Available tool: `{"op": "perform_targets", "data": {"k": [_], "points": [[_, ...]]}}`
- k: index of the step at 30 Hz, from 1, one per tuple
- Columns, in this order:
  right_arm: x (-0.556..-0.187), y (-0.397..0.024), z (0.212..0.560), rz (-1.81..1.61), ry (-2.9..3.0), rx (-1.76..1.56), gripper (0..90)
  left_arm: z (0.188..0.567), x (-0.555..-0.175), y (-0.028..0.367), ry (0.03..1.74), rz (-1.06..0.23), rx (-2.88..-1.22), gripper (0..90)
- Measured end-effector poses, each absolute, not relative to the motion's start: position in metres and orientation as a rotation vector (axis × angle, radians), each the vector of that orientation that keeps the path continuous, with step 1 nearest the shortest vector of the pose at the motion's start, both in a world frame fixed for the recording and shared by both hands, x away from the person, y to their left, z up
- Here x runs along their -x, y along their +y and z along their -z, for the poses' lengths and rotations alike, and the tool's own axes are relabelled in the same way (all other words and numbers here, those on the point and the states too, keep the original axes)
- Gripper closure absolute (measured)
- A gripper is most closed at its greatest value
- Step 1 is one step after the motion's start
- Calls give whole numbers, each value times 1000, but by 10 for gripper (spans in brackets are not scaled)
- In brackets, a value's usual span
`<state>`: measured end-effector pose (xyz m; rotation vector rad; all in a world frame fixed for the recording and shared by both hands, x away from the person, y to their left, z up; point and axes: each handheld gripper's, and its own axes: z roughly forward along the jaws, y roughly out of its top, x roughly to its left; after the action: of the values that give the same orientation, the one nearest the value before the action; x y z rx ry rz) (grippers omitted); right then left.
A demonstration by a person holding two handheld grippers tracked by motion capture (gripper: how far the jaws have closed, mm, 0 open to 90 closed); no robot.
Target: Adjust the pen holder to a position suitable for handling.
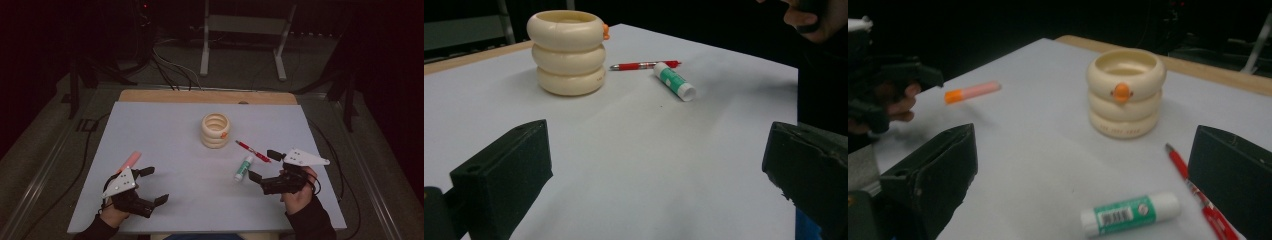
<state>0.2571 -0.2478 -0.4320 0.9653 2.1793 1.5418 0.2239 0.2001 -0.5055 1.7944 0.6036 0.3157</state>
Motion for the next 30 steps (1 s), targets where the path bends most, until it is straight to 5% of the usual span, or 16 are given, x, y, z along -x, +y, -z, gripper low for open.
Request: {"op": "perform_targets", "data": {"k": [30], "points": [[-339, -220, 419, -1603, 2119, -1109, 0, 506, -224, 202, 614, -318, -1788, 2]]}}
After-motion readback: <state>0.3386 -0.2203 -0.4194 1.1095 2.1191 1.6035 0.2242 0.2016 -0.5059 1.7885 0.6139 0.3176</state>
